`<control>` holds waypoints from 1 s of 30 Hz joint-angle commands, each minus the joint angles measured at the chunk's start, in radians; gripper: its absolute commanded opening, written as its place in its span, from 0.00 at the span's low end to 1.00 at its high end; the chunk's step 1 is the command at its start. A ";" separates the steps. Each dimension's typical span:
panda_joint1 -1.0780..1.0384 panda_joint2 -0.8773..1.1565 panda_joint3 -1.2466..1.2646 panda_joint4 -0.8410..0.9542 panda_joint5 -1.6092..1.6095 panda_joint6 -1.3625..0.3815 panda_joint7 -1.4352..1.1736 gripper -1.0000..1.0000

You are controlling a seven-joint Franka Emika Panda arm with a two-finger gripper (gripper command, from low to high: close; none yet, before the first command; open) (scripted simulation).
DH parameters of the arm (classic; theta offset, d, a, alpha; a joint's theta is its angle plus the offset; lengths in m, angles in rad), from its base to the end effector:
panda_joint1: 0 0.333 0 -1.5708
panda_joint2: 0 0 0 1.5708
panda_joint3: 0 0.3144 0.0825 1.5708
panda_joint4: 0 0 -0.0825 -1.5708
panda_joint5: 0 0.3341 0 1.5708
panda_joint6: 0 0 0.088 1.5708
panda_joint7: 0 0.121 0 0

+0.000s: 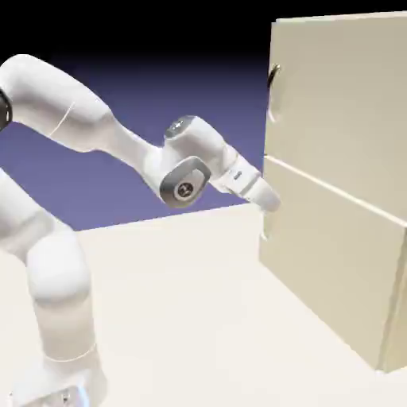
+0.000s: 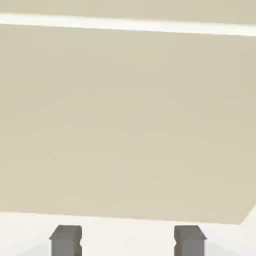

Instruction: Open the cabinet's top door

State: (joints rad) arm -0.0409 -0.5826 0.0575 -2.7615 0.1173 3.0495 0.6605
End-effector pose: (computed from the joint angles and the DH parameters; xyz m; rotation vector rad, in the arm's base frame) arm 0.3663 -0.0009 0.5066 -2.4206 0.9535 -1.1280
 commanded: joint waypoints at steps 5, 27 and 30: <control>-0.098 -0.023 0.107 0.090 0.218 0.023 -0.149 0.50; -0.530 -0.126 0.576 0.486 1.174 0.125 -0.806 0.50; -0.589 -0.140 0.640 0.540 1.305 0.139 -0.896 0.50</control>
State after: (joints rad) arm -0.6297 -0.7228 0.6971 -2.2219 1.4223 3.1880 -0.2351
